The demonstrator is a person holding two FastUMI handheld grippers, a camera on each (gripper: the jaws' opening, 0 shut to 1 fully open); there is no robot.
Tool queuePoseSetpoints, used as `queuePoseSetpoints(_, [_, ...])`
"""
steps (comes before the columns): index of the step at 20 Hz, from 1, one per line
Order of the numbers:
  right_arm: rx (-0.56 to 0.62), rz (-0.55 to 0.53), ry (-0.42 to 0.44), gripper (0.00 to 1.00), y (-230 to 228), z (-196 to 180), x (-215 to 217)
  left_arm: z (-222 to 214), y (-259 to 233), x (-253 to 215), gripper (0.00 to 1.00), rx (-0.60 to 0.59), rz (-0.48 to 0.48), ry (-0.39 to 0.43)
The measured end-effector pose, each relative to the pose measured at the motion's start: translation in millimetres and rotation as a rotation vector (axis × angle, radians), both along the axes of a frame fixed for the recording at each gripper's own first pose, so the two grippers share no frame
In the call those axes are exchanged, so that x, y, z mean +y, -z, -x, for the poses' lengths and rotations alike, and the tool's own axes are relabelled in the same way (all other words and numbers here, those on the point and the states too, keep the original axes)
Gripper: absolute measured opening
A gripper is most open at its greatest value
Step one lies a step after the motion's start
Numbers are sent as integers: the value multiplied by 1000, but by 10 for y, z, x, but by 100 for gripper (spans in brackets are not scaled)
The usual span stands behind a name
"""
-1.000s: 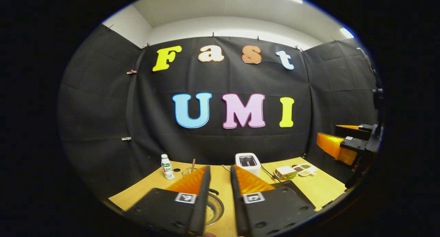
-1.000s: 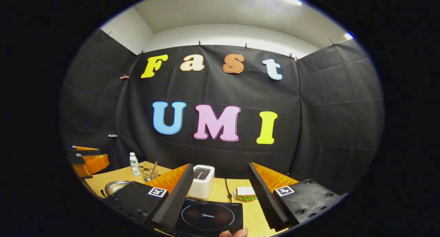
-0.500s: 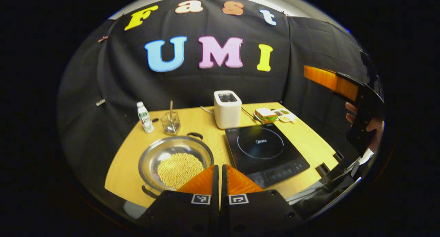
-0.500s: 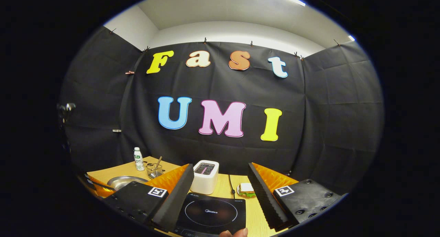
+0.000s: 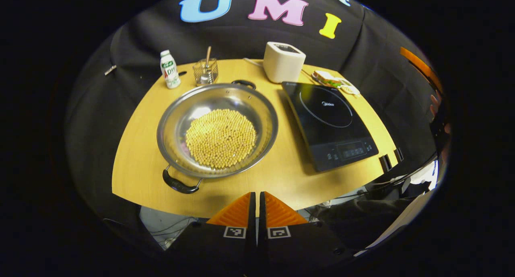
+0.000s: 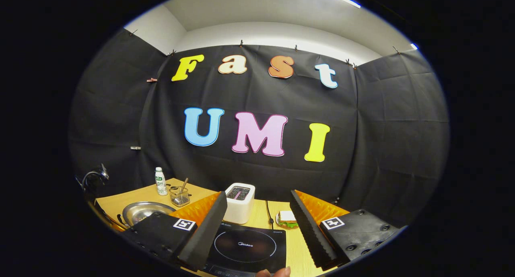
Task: First push the handle of the pot to place it horizontally, then grasp the pot with both hands and set it on the induction cooktop.
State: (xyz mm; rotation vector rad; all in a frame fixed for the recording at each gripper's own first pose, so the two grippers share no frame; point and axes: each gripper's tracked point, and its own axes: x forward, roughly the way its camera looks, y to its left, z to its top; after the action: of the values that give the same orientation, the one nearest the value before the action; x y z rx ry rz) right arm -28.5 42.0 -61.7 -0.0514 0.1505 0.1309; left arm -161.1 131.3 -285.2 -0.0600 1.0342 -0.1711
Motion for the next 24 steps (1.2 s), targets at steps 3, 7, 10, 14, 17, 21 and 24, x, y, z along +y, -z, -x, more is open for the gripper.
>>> queuePoseSetpoints(3, [8, 4, -1, 98, 23, -2, -13, 90, 225, 180, 5, 136, 39, -1])
queuePoseSetpoints(7, [16, 14, 5, 98, 47, -5, -58, 2, 364, 390, 5, 200, 79, -46])
queuePoseSetpoints(10, [28, 19, 11, 98, 72, 14, -99, -67, 421, 502, 5, 223, 92, -60])
queuePoseSetpoints(14, [32, 25, 15, 98, 89, 30, -111, -169, 486, 598, 5, 236, 61, -42])
queuePoseSetpoints(17, [34, 28, 15, 98, 92, 36, -105, -232, 534, 647, 5, 241, 43, -43])
queuePoseSetpoints(21, [41, 31, 17, 98, 124, 47, -98, -283, 534, 684, 5, 231, 39, -52])
queuePoseSetpoints(24, [47, 31, 22, 98, 145, 59, -109, -325, 537, 879, 5, 228, 13, -66])
